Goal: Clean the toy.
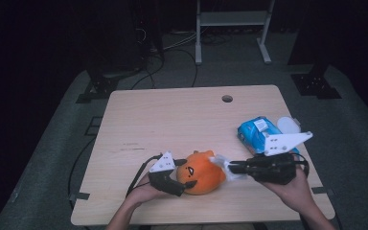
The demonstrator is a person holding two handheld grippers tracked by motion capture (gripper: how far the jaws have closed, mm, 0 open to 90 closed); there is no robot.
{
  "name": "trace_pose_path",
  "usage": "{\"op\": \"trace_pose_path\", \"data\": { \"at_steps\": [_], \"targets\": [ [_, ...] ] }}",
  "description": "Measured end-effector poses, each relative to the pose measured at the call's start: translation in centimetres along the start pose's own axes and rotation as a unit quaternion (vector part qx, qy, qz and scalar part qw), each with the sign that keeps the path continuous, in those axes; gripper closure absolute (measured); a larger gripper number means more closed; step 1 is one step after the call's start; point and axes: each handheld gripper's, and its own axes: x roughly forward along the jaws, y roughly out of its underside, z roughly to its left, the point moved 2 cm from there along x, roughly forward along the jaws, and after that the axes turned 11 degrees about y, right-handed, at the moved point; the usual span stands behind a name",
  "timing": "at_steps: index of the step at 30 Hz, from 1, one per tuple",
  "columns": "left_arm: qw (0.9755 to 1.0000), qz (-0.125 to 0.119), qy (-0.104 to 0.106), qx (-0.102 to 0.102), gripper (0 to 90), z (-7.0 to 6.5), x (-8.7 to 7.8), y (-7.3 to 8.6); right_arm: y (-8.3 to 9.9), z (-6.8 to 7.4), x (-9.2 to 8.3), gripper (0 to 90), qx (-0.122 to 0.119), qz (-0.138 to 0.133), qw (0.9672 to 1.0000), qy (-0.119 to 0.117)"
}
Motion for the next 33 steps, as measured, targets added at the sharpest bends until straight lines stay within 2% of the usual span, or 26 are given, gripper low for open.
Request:
{"op": "trace_pose_path", "data": {
  "at_steps": [3, 4, 6, 8, 9, 10, 13, 16, 17, 18, 22, 23, 25, 26, 27, 28, 31, 33],
  "targets": [
    [1.0, -0.001, 0.001, 0.0, 16.5, 0.0, 0.0, 0.0, -0.6, 1.1, 1.5, 85.5, -0.004, 0.005, 0.9993, -0.038],
    [1.0, -0.001, 0.001, 0.0, 16.5, 0.0, 0.0, 0.0, -0.6, 1.1, 1.5, 85.5, -0.004, 0.005, 0.9993, -0.038],
    [1.0, -0.001, 0.001, 0.0, 16.5, 0.0, 0.0, 0.0, -0.8, 1.1, 2.8, 85.5, -0.009, 0.015, 0.9988, -0.046],
    [1.0, 0.0, 0.001, 0.0, 16.3, 0.0, 0.0, 0.0, -0.6, 0.6, 4.2, 85.5, 0.0, 0.027, 0.9982, -0.054],
    [1.0, 0.001, 0.001, 0.001, 16.0, 0.0, 0.0, 0.0, -0.1, -0.3, 5.6, 85.4, 0.01, 0.043, 0.9978, -0.05],
    [1.0, 0.002, 0.001, 0.002, 15.8, 0.0, 0.1, 0.0, 0.1, -0.6, 6.2, 85.3, 0.013, 0.047, 0.9977, -0.046],
    [1.0, 0.003, 0.0, 0.003, 15.6, 0.0, 0.1, 0.0, 1.1, -1.5, 8.1, 84.9, 0.006, 0.069, 0.9976, -0.007],
    [1.0, 0.001, 0.001, 0.0, 15.7, 0.0, 0.1, 0.0, 1.9, -1.4, 9.6, 84.4, -0.005, 0.079, 0.9968, -0.004],
    [1.0, 0.001, 0.001, 0.0, 15.6, 0.0, 0.1, 0.0, 1.9, -1.4, 9.6, 84.4, -0.005, 0.079, 0.9968, -0.004],
    [1.0, 0.002, 0.0, 0.0, 15.7, 0.0, 0.1, 0.0, 2.4, -1.0, 10.5, 82.8, -0.028, 0.086, 0.9958, 0.013],
    [1.0, 0.004, -0.002, -0.001, 15.6, 0.0, 0.2, 0.0, 2.7, -0.5, 11.1, 77.7, -0.041, 0.082, 0.9956, 0.022],
    [1.0, 0.007, -0.002, -0.001, 15.7, 0.0, 0.2, 0.0, 2.9, -0.2, 11.3, 72.6, -0.065, 0.077, 0.9945, 0.03],
    [1.0, 0.009, -0.002, 0.0, 15.7, 0.0, 0.2, 0.0, 3.0, -0.1, 11.4, 70.6, -0.071, 0.076, 0.9941, 0.03],
    [0.9999, 0.015, -0.003, 0.002, 15.6, 0.0, 0.2, 0.0, 3.2, 0.3, 11.7, 67.9, -0.094, 0.079, 0.9918, 0.036],
    [0.9999, 0.015, -0.003, 0.002, 15.7, 0.0, 0.2, 0.0, 3.2, 0.3, 11.7, 67.9, -0.094, 0.079, 0.9918, 0.036],
    [0.9997, 0.023, -0.003, 0.007, 15.7, -0.1, 0.2, 0.0, 3.6, 0.6, 12.1, 66.8, -0.118, 0.081, 0.9888, 0.044],
    [0.9993, 0.037, -0.002, 0.009, 15.4, -0.1, 0.0, -0.3, 4.1, 0.6, 12.5, 66.6, -0.136, 0.076, 0.9863, 0.054],
    [0.9986, 0.051, 0.002, 0.012, 15.0, -0.1, -0.6, -0.7, 4.3, 0.6, 12.7, 66.6, -0.137, 0.068, 0.9865, 0.058]
  ]
}}
